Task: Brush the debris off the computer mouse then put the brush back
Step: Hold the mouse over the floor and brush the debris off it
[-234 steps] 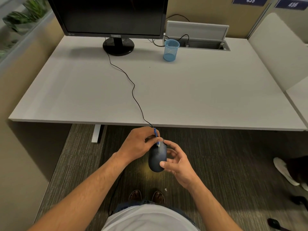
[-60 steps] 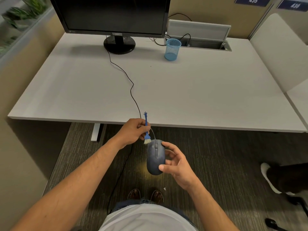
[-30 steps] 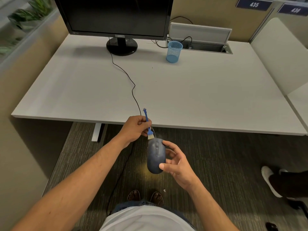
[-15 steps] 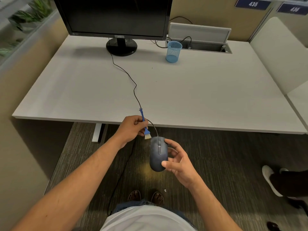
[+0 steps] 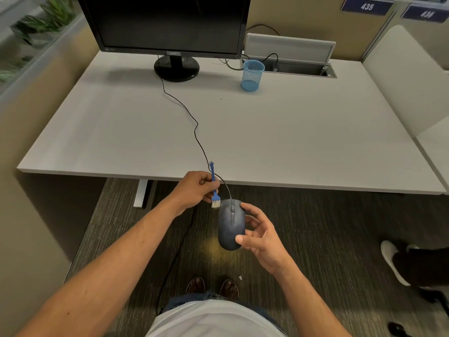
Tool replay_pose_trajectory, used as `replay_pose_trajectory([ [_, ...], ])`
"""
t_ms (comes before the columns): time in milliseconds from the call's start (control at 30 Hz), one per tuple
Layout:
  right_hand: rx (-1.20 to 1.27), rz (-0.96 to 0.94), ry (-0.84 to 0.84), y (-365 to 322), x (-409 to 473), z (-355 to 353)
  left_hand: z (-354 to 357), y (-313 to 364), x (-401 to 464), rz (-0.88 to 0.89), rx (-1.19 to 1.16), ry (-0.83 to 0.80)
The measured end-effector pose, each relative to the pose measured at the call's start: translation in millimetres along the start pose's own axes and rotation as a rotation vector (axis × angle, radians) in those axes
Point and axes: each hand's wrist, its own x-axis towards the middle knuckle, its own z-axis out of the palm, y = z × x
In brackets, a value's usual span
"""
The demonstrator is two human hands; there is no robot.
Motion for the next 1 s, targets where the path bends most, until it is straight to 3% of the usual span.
replay_pose_trajectory([
  [200,0.014,-0.005,-0.015,0.8,0.0,1.4,-1.0,0.5,-2.3,0.027,-0.106,0.122],
  [533,-0.028,0.004,-0.07,2.2,-0.9,7.1,13.4,8.7,-7.4,0.04,-0.1,0.075],
  [733,-0.029,-0.006,-0.048,2.0,-1.8,6.8,21.0,8.0,-10.3,0.047,-0.107,0.152],
  [900,-0.023,-0.013,-0.054,3.7,-4.4,4.6,0.8,7.9,-12.7,-0.003,-0.006,-0.019],
  [1000,-0.012,-0.013,-0.052,3.7,-4.4,5.0,-6.7,7.0,-12.5,-0.011,0.0,-0.011],
])
